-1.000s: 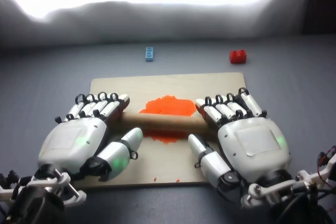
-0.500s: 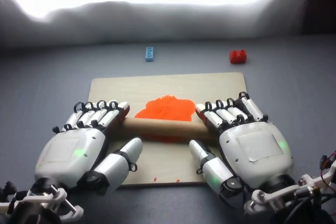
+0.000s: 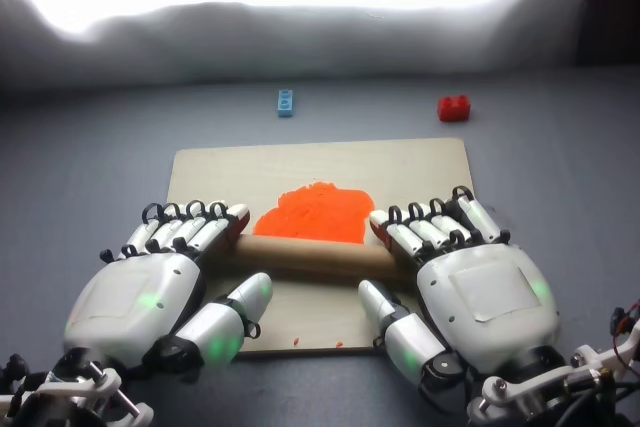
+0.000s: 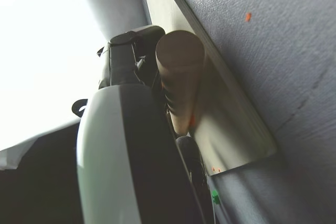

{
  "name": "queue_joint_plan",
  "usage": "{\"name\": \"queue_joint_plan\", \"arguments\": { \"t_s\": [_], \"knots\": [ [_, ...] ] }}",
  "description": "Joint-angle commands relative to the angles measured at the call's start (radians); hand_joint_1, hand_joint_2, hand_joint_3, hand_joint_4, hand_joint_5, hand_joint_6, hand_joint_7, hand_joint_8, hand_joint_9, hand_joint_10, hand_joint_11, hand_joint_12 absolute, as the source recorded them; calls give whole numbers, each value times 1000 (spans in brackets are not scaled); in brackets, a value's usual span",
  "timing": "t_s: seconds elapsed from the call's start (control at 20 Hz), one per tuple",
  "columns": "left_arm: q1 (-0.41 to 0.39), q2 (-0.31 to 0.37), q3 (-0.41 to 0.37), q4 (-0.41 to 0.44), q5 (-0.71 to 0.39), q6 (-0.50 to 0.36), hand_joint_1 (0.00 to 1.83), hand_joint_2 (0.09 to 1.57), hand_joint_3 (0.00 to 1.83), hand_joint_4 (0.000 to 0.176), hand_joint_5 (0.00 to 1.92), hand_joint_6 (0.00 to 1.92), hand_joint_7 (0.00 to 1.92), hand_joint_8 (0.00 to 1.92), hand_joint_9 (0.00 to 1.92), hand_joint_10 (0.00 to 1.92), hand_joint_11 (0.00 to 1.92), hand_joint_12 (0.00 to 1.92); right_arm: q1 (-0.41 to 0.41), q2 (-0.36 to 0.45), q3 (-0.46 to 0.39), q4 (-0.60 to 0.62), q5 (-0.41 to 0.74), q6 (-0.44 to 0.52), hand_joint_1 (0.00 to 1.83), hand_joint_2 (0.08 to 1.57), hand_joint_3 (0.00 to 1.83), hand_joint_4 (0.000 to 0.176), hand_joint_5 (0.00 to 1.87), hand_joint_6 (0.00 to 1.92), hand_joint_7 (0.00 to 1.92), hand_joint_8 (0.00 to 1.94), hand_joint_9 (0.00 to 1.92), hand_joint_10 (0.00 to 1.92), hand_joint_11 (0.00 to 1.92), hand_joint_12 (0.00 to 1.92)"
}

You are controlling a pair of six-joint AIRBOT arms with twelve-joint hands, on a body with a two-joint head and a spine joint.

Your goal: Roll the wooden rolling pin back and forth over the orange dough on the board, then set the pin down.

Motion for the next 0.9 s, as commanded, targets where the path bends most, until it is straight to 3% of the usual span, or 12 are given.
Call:
{"name": "queue_joint_plan", "arguments": {
  "t_s": [0.0, 0.35, 0.85],
  "knots": [
    [5, -7, -11, 98, 3, -15, 0, 1487, 0, 0, 229, 2, 252, 3, 198, 6, 0, 307, -5, 3, -3, -70, -65, -3, 0, 1531, 1, 0, 464, 4, 491, 2, 440, 5, 0, 1069],
    [25, 5, -25, 145, 3, -36, 0, 1486, 0, 0, 219, 2, 238, 0, 196, 1, 0, 322, -11, 9, -24, -87, -72, -5, 0, 1532, 1, 0, 441, 0, 482, 3, 431, 2, 0, 1054],
    [44, 37, -26, 149, -2, -36, 0, 1486, 0, 0, 222, 1, 245, 3, 203, 6, 0, 315, -12, 11, -29, -91, -74, -5, 0, 1528, 0, 0, 440, 0, 472, 0, 425, 0, 0, 1057]
  ]
}}
